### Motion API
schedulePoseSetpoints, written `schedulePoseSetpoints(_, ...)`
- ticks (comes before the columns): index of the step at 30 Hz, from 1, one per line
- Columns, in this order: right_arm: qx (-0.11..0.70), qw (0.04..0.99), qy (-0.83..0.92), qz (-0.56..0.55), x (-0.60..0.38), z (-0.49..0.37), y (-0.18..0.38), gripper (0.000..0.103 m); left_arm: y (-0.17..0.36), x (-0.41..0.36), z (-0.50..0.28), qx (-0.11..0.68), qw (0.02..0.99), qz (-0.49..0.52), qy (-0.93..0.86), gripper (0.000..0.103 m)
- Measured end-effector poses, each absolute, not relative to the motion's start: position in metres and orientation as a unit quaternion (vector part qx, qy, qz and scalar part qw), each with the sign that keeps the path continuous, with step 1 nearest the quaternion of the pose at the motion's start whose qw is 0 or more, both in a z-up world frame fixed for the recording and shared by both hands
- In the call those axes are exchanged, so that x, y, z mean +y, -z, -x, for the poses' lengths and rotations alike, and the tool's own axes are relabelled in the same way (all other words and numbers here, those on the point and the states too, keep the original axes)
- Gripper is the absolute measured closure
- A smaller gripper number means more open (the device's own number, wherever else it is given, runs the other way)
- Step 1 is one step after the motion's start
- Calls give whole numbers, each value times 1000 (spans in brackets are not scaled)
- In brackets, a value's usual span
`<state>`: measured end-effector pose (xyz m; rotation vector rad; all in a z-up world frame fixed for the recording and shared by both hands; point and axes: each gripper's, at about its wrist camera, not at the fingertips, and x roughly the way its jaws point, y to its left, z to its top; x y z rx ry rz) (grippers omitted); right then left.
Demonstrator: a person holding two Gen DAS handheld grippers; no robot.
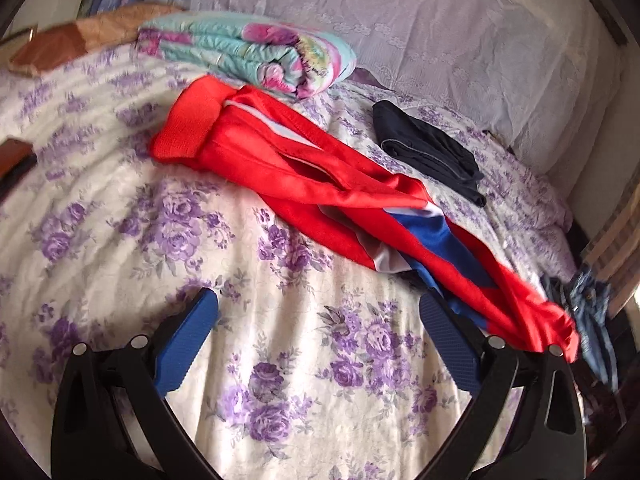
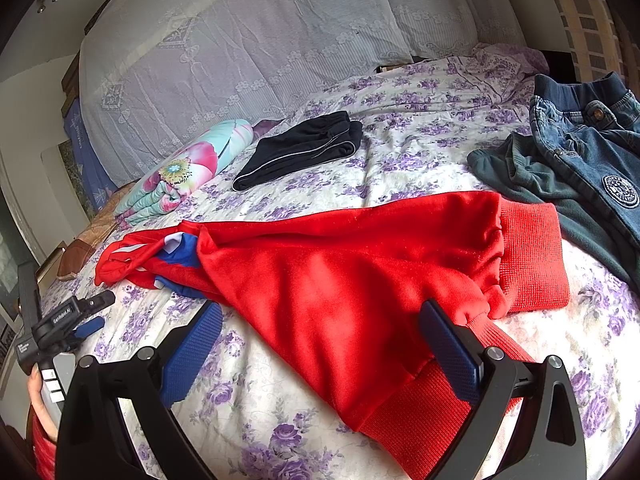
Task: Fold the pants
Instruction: 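Grasp the red pants' ribbed cuff with the right gripper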
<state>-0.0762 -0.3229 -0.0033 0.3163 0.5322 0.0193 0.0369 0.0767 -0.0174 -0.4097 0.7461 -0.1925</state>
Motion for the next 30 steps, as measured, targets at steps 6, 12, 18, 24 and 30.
schedulePoseSetpoints(6,263,952,-10,-159,-321,76,5,4,16,86,-94,392,880,239,123,5)
schedulePoseSetpoints(12,260,949,-19,-176,-319,80,4,4,19,71,-149,389,886,228,105,5)
schedulePoseSetpoints(18,248,944,-37,-216,-324,89,4,4,20,78,-153,372,891,246,85,24)
schedulePoseSetpoints(24,282,903,-99,-309,-325,126,18,4,29,114,-144,370,872,312,75,53)
schedulePoseSetpoints(30,357,877,-136,-291,-302,125,23,4,28,106,-142,372,882,282,59,48)
